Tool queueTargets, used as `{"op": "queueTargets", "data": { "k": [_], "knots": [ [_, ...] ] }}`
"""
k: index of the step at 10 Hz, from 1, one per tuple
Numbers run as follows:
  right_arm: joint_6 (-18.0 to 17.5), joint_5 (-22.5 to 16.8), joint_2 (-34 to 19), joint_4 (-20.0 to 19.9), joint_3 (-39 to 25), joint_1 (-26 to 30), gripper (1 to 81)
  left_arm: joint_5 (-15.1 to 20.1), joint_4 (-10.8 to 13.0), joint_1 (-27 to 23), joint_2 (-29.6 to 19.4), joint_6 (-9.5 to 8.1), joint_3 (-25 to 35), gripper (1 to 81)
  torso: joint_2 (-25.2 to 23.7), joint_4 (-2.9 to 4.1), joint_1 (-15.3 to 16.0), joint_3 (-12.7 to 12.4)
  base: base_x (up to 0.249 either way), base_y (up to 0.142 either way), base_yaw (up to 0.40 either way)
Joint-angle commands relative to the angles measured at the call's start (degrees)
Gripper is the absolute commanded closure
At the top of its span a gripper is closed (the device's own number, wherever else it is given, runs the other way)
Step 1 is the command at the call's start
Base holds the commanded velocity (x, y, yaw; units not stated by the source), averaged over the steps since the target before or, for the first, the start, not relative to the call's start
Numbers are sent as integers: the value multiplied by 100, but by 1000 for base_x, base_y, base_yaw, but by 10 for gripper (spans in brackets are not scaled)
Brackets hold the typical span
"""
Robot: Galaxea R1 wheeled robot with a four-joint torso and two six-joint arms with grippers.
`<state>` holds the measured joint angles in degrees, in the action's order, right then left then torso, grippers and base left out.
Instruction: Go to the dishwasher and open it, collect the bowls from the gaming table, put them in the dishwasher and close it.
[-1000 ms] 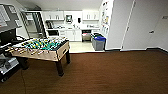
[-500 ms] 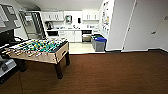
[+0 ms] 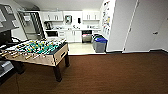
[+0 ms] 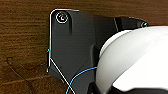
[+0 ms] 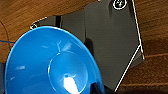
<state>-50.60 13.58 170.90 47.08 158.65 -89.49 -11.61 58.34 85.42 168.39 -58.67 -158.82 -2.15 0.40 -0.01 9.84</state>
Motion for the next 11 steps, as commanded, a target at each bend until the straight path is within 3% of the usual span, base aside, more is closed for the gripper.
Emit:
{"op": "queueTargets", "data": {
  "k": [1, 11],
  "knots": [
    [7, -128, 8, 56, -19, 181, 811, 123, 28, -214, -77, 5, -18, 811, 0, 0, 1, 0, 189, 0, 0],
    [59, -198, 17, 275, -28, 190, 811, 123, -157, -188, 11, -4, -9, 811, 0, 0, 1, 0, 190, 0, 0]
  ]
}}
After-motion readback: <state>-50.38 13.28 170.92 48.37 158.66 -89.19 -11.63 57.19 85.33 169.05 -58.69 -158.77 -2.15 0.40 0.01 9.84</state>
